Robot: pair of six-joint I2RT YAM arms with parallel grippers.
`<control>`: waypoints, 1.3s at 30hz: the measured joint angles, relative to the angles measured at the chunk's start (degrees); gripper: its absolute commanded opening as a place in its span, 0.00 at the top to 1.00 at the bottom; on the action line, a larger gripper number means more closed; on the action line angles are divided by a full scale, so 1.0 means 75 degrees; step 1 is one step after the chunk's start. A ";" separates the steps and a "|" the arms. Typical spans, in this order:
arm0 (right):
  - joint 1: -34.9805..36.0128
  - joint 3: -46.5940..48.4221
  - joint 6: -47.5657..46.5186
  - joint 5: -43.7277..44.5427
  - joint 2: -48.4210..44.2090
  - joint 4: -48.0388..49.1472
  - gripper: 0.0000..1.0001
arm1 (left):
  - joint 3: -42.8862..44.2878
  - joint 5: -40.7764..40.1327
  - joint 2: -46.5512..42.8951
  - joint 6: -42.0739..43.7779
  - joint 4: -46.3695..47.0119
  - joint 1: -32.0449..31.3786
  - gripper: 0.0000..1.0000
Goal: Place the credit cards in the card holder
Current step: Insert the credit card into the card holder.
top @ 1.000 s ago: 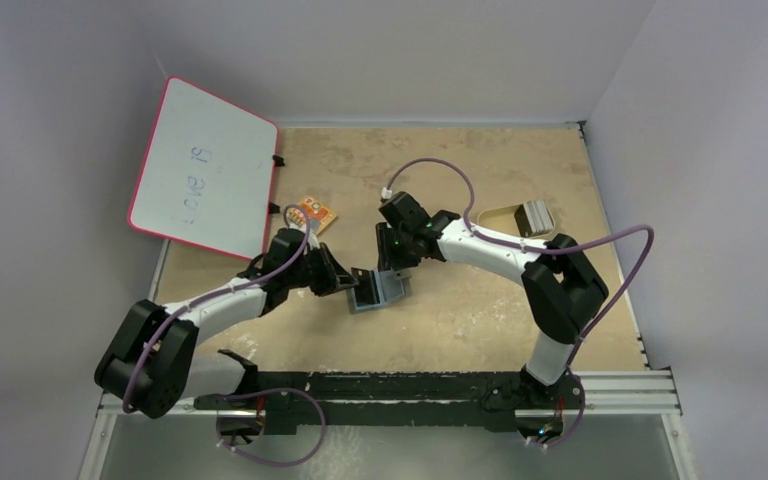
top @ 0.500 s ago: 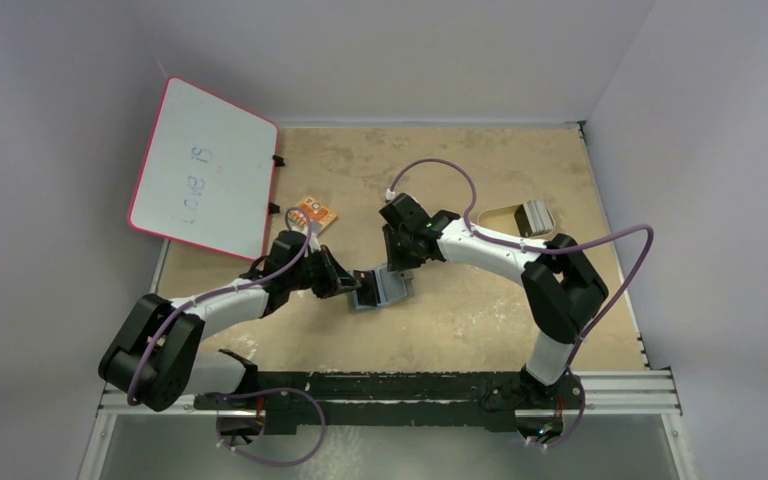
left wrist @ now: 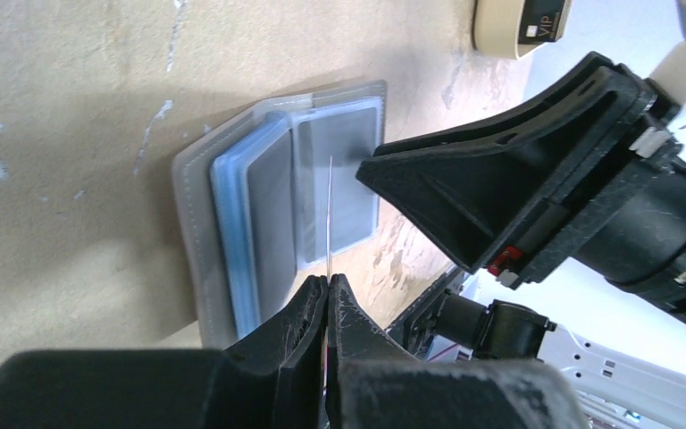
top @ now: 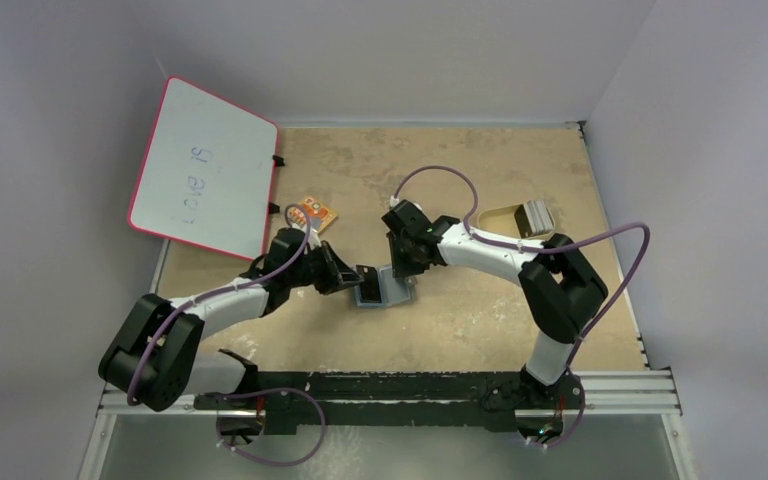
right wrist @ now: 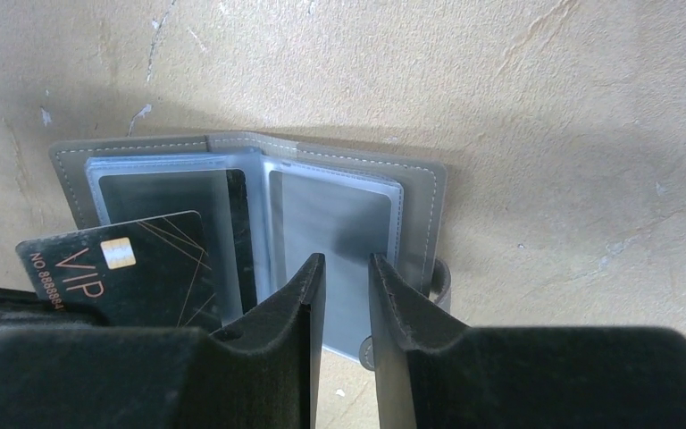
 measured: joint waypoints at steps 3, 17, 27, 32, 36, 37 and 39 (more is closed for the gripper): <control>0.0000 -0.0029 0.0006 0.0055 0.0000 0.0052 0.73 | 0.0000 0.0096 0.0020 -0.0125 0.0248 0.0000 1.00; 0.0000 -0.0370 0.0058 0.0055 0.0000 0.0259 0.73 | 0.0000 0.0210 0.0924 -0.0207 0.0554 0.0000 1.00; 0.0000 -0.0440 0.0058 -0.0006 0.0003 0.0402 0.73 | 0.0038 0.0280 0.1081 -0.0210 0.0621 0.0000 1.00; 0.0000 -0.0440 0.0058 -0.0029 0.0012 0.0402 0.74 | 0.0073 0.0300 0.1113 -0.0265 0.0708 0.0000 1.00; 0.0000 -0.0440 0.0058 -0.0017 0.0035 0.0391 0.73 | 0.0076 0.0315 0.1148 -0.0291 0.0764 0.0000 1.00; 0.0000 -0.0437 0.0061 -0.0015 0.0035 0.0385 0.73 | 0.0079 0.0315 0.1151 -0.0291 0.0764 0.0000 1.00; 0.0000 -0.0434 0.0064 0.0012 0.0035 0.0373 0.73 | 0.0087 0.0321 0.1166 -0.0297 0.0766 0.0000 1.00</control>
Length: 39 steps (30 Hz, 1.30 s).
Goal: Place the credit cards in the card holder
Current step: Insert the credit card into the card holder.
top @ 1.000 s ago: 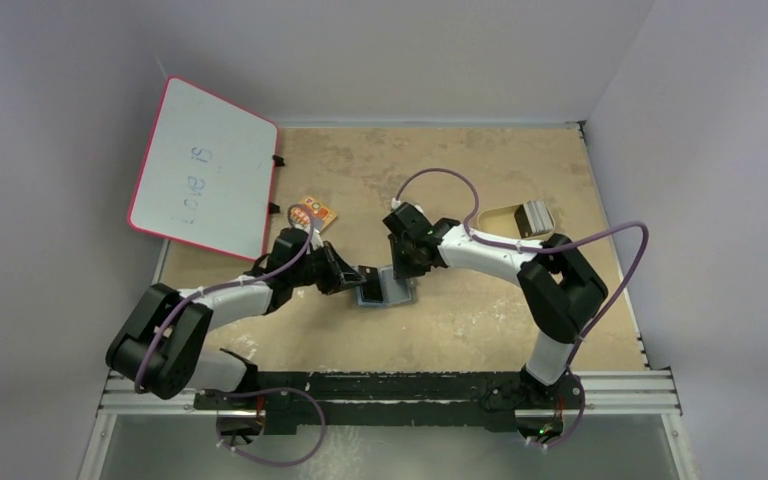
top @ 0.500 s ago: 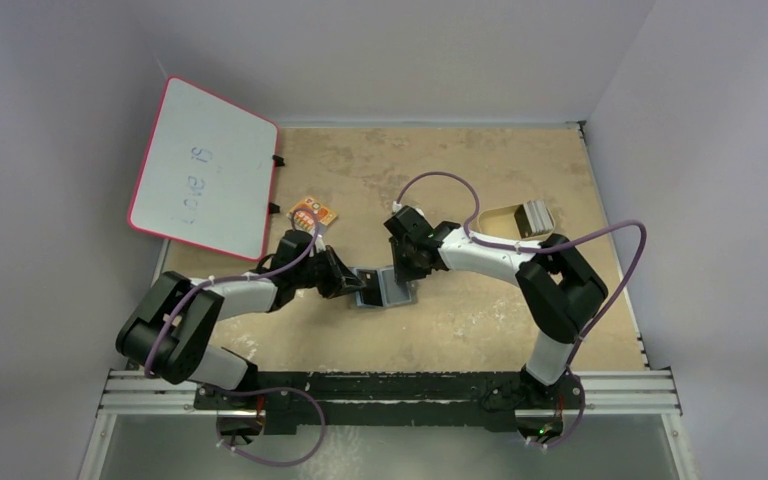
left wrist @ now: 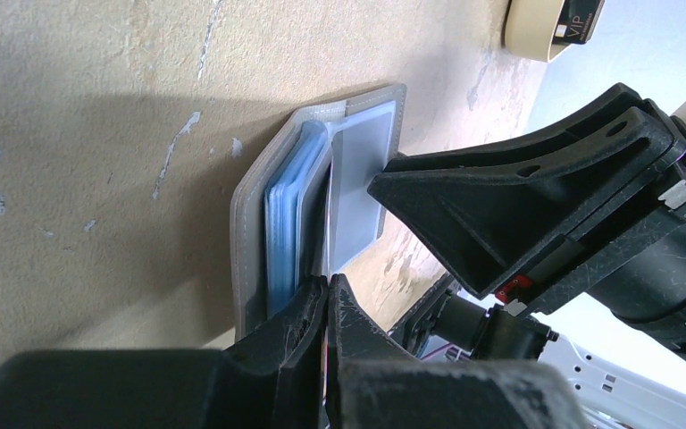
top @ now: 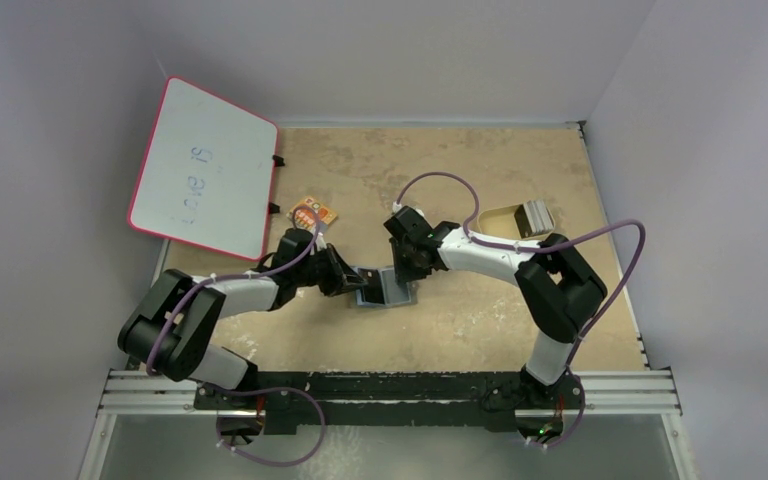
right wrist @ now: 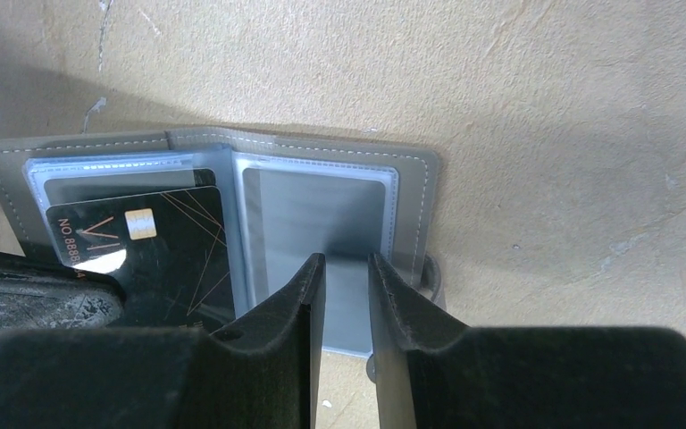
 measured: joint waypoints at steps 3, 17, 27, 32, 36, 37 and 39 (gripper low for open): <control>0.0000 0.0032 0.0023 0.0102 0.0000 -0.0067 0.72 | 0.0000 0.0000 0.0009 -0.0029 0.0020 -0.0003 1.00; 0.0000 0.0125 0.0055 0.0367 0.0000 -0.0262 0.70 | 0.0283 -0.0003 0.0009 -0.0041 0.0000 -0.0178 1.00; 0.0000 0.0125 0.0055 0.0364 0.0099 -0.0230 0.71 | 0.0379 -0.0058 0.0166 0.0134 -0.0420 -0.0210 1.00; 0.0000 0.0125 0.0050 0.0364 0.0108 -0.0219 0.71 | 0.0530 -0.0119 0.0274 0.0338 -0.0775 -0.0210 1.00; -0.0006 0.0125 0.0047 0.0364 0.0119 -0.0216 0.71 | 0.0650 -0.0108 0.0472 0.0437 -0.0863 -0.0210 1.00; -0.0009 0.0125 0.0044 0.0361 0.0137 -0.0210 0.71 | 0.0679 -0.0096 0.0510 0.0446 -0.0886 -0.0213 1.00; -0.0015 0.0125 0.0044 0.0356 0.0192 -0.0198 0.72 | 0.0740 -0.0093 0.0548 0.0493 -0.0944 -0.0219 1.00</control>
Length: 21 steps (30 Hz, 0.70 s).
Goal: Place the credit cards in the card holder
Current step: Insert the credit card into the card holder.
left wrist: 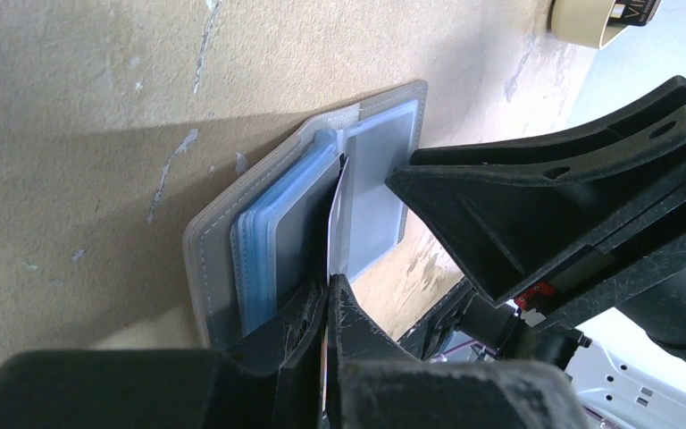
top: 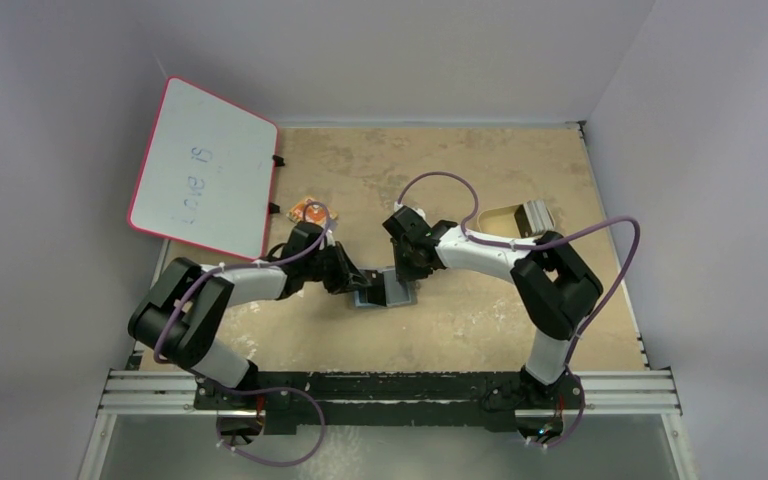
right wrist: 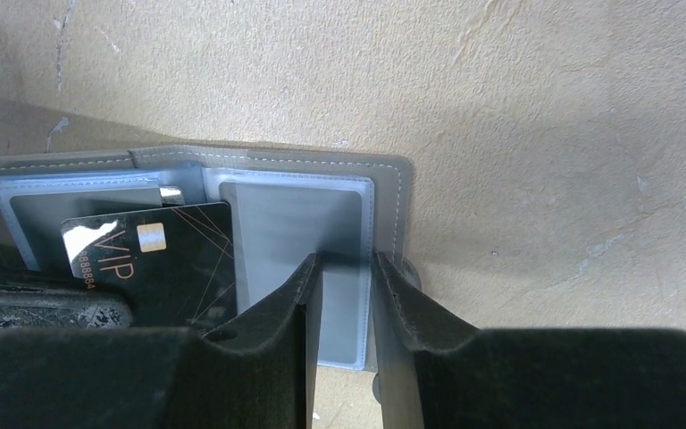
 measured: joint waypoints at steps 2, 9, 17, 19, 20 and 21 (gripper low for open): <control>-0.0003 0.0003 -0.0006 -0.0012 0.0003 0.0003 0.71 | 0.0073 -0.0006 0.0012 0.0035 -0.0070 -0.0003 1.00; -0.0006 0.0000 -0.0032 -0.0020 0.0003 0.0015 0.71 | 0.0251 -0.0105 0.0026 0.0195 -0.0361 -0.0006 1.00; -0.0006 -0.0003 -0.0047 -0.0026 0.0003 0.0029 0.71 | 0.0283 -0.0140 0.0181 0.0201 -0.0370 -0.0009 1.00; -0.0006 -0.0006 -0.0050 -0.0026 0.0003 0.0032 0.71 | 0.0306 -0.0137 0.0213 0.0198 -0.0370 -0.0020 1.00; -0.0006 -0.0009 -0.0047 -0.0026 0.0003 0.0035 0.71 | 0.0321 -0.0137 0.0233 0.0201 -0.0356 -0.0026 1.00; -0.0006 -0.0015 -0.0047 -0.0026 0.0003 0.0041 0.71 | 0.0332 -0.0140 0.0259 0.0198 -0.0332 -0.0035 1.00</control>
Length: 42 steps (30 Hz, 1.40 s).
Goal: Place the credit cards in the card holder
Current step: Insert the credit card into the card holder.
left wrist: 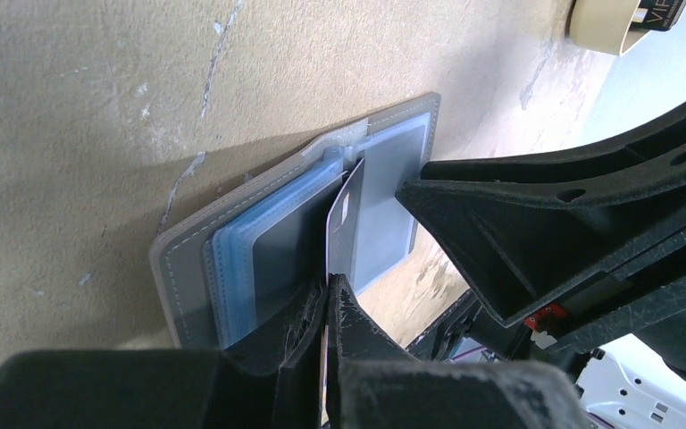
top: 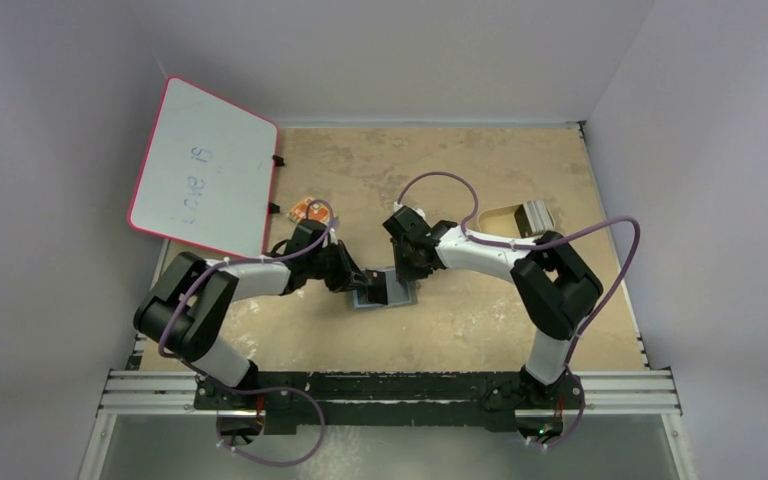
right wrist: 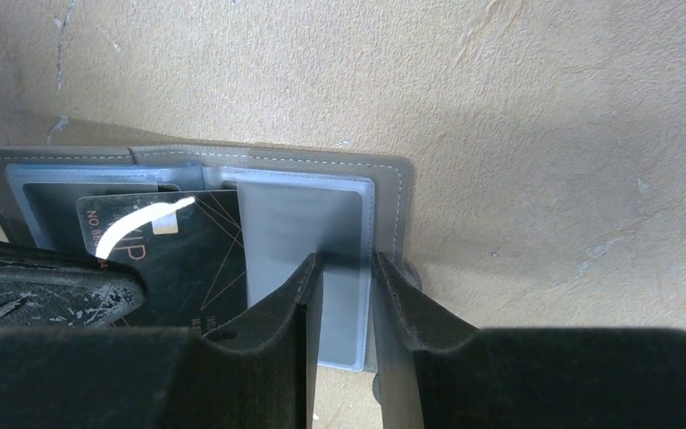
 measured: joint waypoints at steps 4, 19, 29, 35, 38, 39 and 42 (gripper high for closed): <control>0.0000 -0.0006 0.0000 0.0003 0.0000 0.0006 0.71 | 0.0029 0.0000 0.0125 -0.0003 0.0073 0.0000 1.00; -0.0035 -0.0242 0.0000 -0.0044 -0.0128 0.0309 0.70 | 0.0026 -0.0169 0.0152 -0.0134 0.0306 -0.0038 1.00; -0.0495 -0.0764 0.0085 -0.0574 -0.0737 0.0833 0.65 | 0.0026 -0.0621 0.0207 -0.0134 0.0399 -0.0175 1.00; -0.0711 -0.0956 0.0134 -0.0702 -0.1422 0.1067 0.63 | 0.0038 -0.1029 0.0122 0.0050 0.0356 -0.0382 1.00; -0.0755 -0.1212 0.0149 -0.0825 -0.1504 0.1282 0.63 | 0.0064 -0.1221 0.0122 0.0134 0.0399 -0.0504 1.00; -0.0761 -0.1311 0.0163 -0.0845 -0.1504 0.1332 0.63 | 0.0070 -0.1253 0.0122 0.0149 0.0420 -0.0525 1.00; -0.0764 -0.1652 0.0210 -0.0953 -0.1480 0.1411 0.61 | 0.0070 -0.1373 0.0128 0.0149 0.0498 -0.0618 1.00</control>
